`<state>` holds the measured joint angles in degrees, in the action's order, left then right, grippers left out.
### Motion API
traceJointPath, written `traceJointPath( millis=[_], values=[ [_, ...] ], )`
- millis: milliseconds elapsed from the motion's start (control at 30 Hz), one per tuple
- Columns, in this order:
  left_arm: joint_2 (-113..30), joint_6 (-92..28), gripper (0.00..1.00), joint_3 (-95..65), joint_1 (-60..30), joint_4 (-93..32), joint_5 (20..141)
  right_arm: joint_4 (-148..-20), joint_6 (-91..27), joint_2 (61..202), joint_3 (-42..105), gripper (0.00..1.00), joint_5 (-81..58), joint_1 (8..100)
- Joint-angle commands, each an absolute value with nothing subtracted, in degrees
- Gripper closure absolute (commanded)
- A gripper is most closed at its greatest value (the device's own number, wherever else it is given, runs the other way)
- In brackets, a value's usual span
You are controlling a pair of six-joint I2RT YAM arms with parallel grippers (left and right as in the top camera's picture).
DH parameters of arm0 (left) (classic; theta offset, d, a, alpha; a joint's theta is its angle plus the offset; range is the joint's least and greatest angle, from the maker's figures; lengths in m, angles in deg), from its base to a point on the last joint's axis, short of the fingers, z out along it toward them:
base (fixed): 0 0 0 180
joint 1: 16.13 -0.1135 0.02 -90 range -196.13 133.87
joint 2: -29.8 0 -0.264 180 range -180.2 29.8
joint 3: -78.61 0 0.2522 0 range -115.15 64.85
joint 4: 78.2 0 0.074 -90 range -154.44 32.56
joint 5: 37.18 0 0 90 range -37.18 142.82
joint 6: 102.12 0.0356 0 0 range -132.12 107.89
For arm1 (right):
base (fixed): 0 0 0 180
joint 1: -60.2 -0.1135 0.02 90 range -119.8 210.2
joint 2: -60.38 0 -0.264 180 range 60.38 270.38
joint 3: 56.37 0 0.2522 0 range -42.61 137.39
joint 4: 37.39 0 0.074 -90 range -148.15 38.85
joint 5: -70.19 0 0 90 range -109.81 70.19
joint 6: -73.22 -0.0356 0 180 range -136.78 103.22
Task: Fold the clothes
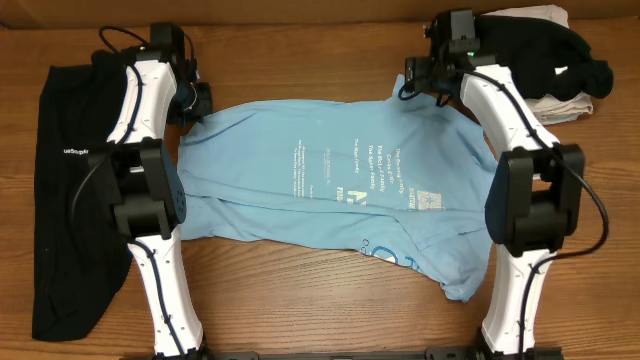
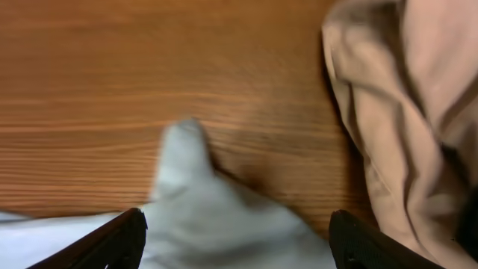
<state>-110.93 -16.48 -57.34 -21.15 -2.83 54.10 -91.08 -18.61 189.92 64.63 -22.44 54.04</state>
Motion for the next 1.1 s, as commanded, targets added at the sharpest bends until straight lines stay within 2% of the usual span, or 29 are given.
traceJointPath(
  millis=[0,400,567,700,767,867,900,1067],
  values=[
    [-111.8,-17.0,0.96,-58.7,-21.7,-2.5,53.5,-91.4,-18.3,192.3,64.6,0.18,-23.6,55.1],
    [-111.8,-17.0,0.96,-58.7,-21.7,-1.7,52.2,-87.6,-16.7,195.0,64.5,0.24,-15.9,55.2],
    [-111.8,-17.0,0.96,-58.7,-21.7,-1.7,52.2,-86.6,-16.7,196.9,64.5,0.31,-14.2,55.1],
    [-111.8,-17.0,0.96,-58.7,-21.7,-1.7,52.2,-84.6,-16.9,196.9,64.5,0.31,-12.7,55.1],
    [-111.8,-17.0,0.96,-58.7,-21.7,-1.7,52.2,-83.6,-17.0,196.9,64.5,0.45,-12.0,55.1],
    [-111.8,-17.0,0.96,-58.7,-21.7,-1.7,52.2,-82.8,-18.4,196.9,64.5,0.75,-12.0,55.1],
    [-111.8,-17.0,0.96,-58.7,-21.7,-1.7,52.2,-82.7,-18.5,196.9,64.5,0.8,-12.0,55.1],
    [-111.8,-17.0,0.96,-58.7,-21.7,-1.7,52.2,-82.7,-18.5,196.9,64.5,0.82,-12.0,55.1]
  ],
)
